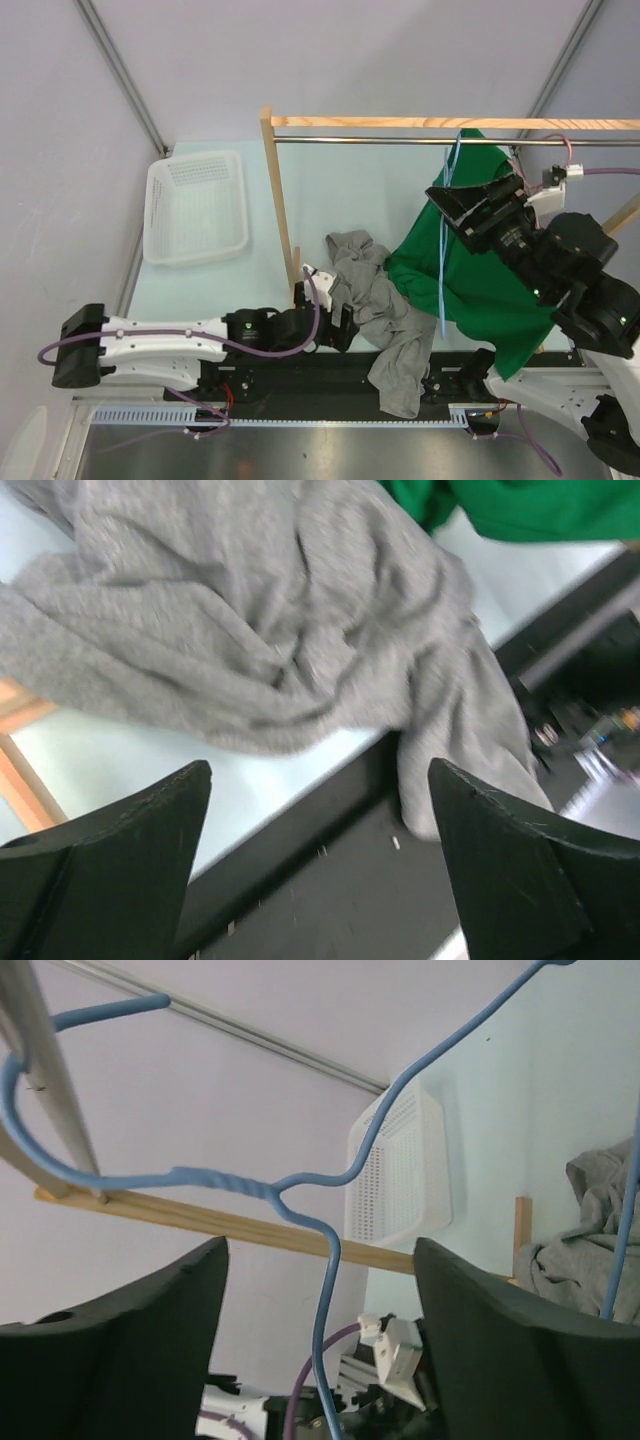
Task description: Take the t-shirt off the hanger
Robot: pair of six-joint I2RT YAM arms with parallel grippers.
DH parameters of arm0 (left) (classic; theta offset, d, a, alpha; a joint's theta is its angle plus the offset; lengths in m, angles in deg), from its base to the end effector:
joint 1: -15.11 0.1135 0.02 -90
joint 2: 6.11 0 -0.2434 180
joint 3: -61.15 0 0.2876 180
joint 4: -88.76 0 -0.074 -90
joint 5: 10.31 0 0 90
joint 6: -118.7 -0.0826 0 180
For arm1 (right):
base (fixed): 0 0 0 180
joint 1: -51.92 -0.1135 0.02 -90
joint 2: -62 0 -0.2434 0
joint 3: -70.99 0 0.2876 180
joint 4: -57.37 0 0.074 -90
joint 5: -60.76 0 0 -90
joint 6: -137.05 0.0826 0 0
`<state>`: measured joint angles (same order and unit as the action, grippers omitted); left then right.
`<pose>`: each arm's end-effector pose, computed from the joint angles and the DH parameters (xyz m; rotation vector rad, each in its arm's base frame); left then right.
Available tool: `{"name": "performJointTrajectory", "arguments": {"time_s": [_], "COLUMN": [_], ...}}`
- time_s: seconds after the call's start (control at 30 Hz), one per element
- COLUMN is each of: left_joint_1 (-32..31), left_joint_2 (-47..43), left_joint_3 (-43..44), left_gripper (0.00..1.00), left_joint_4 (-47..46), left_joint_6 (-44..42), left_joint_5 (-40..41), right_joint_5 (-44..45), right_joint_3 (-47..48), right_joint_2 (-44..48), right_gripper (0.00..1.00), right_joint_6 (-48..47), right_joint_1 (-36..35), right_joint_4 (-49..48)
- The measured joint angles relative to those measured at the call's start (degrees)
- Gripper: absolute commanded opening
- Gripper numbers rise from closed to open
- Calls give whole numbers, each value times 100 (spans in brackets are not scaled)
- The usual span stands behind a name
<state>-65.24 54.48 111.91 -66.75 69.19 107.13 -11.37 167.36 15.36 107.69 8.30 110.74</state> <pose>0.0887 -0.2948 0.1934 0.4759 2.1322 -0.7340 0.1558 0.1135 0.5002 0.5110 1.6817 1.1203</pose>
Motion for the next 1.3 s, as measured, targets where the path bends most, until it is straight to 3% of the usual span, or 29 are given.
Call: {"name": "performJointTrajectory", "arguments": {"time_s": [0.2,0.3,0.33,0.43,0.63,0.73,0.77,0.83,0.87,1.07,1.3], "left_joint_1": [-59,-63,-63,-63,-63,-63,-63,-61,-57,-33,-127], "left_joint_2": [1314,2227,2931,3609,4323,4684,4787,4848,4848,4708,3849], "left_joint_3": [127,787,1506,2229,2503,2693,2782,2857,2855,2470,1626], "left_gripper": [100,100,100,100,100,85,71,57,44,0,0], "left_joint_4": [-811,-492,-214,179,402,691,769,835,857,577,151], "left_joint_6": [35,437,804,1338,2094,2354,2400,2479,2544,2496,2074], "left_joint_5": [852,1270,1499,1574,1388,1309,1329,1335,1333,1362,883], "right_joint_5": [-243,-382,-479,-608,-660,-643,-634,-608,-588,-531,-925], "right_joint_3": [17,20,24,31,39,52,57,57,57,66,203], "right_joint_2": [417,481,485,498,743,918,975,1088,1145,1399,1300], "right_gripper": [100,100,100,99,100,100,100,100,100,100,100], "right_joint_6": [-184,-245,-267,-284,-286,-284,-284,-284,-282,-271,-334], "right_joint_1": [-4,-4,-4,-4,-4,-4,-4,-4,-4,-4,50], "right_joint_4": [260,385,455,540,767,857,890,970,1019,1161,1154]}}
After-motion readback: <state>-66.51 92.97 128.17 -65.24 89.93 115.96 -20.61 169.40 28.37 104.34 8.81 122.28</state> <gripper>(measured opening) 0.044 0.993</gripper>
